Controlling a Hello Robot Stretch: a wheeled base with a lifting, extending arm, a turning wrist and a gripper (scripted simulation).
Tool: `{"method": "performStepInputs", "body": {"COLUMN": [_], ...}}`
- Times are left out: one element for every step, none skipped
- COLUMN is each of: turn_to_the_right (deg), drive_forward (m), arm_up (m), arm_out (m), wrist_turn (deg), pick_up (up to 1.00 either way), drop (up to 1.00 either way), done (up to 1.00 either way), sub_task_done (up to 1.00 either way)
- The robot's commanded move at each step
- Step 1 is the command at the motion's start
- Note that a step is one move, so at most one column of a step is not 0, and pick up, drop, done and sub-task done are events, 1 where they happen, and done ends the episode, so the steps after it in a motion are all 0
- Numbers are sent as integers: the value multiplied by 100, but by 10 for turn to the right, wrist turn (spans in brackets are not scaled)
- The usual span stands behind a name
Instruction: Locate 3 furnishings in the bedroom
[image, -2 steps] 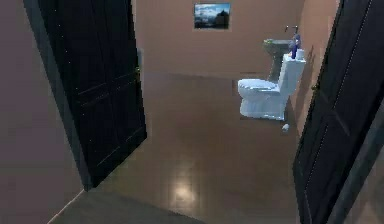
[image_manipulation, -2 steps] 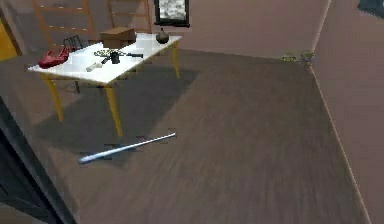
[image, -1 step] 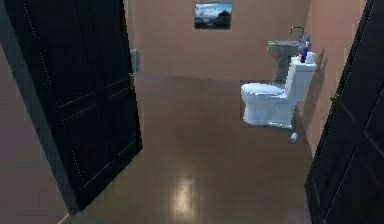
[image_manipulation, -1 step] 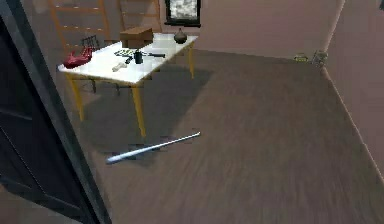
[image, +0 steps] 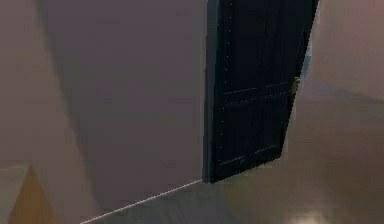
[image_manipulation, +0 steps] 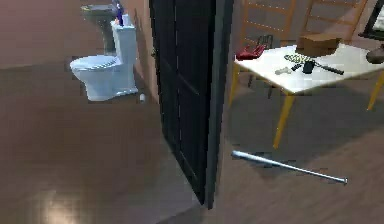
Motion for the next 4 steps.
{"method": "performStepInputs", "body": {"turn_to_the_right": [-450,-180,0,-450], "drive_forward": [0,0,0,0], "arm_up": [0,0,0,0], "arm_out": [0,0,0,0], "wrist_turn": [0,0,0,0], "pick_up": [0,0,0,0], "drop": [0,0,0,0], "done": [0,0,0,0], "sub_task_done": [0,0,100,0]}}
